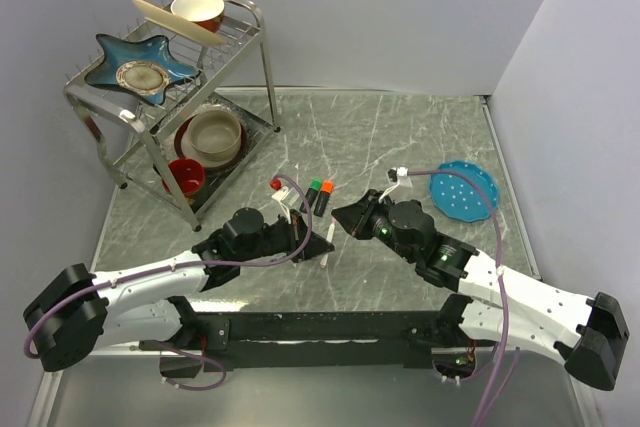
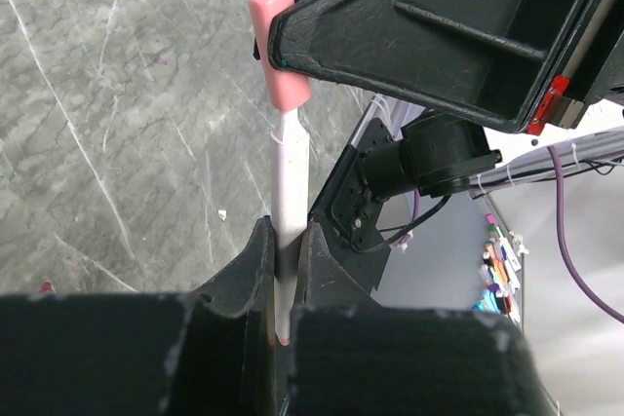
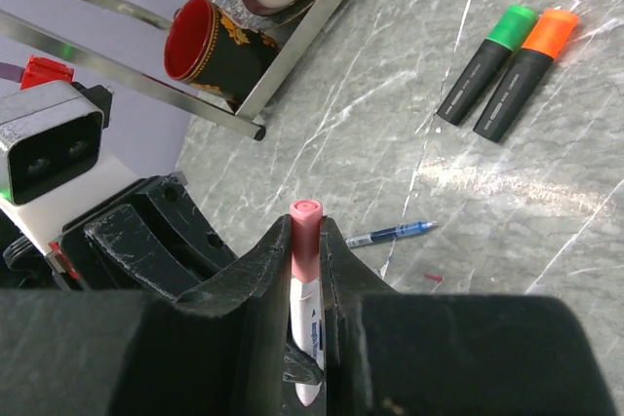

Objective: Insert the pens into the pen caps

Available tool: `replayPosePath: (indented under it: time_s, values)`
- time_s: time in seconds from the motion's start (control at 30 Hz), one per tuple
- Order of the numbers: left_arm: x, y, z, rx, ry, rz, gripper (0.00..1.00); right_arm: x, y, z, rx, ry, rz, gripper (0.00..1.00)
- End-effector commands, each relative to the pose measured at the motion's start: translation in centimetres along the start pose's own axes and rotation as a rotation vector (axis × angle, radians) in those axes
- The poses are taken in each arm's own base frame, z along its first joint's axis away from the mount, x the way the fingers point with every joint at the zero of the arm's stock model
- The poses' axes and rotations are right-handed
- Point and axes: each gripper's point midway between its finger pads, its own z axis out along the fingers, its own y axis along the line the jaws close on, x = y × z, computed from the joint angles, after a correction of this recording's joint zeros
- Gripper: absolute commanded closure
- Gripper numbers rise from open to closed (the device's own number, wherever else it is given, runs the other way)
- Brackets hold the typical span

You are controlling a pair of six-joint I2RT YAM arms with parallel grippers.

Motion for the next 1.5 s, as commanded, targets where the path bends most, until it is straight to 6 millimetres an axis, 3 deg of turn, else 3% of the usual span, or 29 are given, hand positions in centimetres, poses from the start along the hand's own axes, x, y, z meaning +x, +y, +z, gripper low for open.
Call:
replayPosePath:
  time_s: [0.0, 0.27, 0.43, 0.77, 1.03, 1.27, 1.47]
  values:
    - [-2.9, -2.1, 0.3, 0.053, -0.084, 0.047, 0.99, -1.6, 0.9, -0.1, 0.005, -0.047, -0.025, 1.00]
    - [-4.4, -2.3, 1.3, 0.035, -0.119, 0.060, 0.99, 0.9, 1.4, -0.8, 0.017, -0.038, 0.045, 1.00]
    - [-5.1, -2.6, 1.8, 0.038, -0.122, 0.069, 0.99, 2.4, 0.0, -1.1, 0.118, -0.036, 0.056, 0.99]
    - [-5.9, -3.4, 0.8, 0.039, -0.142, 0.123, 0.99, 2.7, 2.8, -2.1, 0.066, -0.054, 0.022, 0.71]
    - [-5.5, -4.2, -0.6, 0.063, -0.127, 0.159, 0.99, -0.1, 5.4, -4.0, -0.042, -0.099, 0.000, 0.57]
    - [-4.3, -5.2, -3.1, 0.115, -0.114, 0.203, 0.99, -2.5, 8.8, -6.2, -0.141, -0.080, -0.079, 0.38]
    - [-3.2, -5.9, -5.1, 0.166, -0.103, 0.244, 0.99, -4.3, 11.3, -7.1, -0.193, -0.085, -0.160, 0.34]
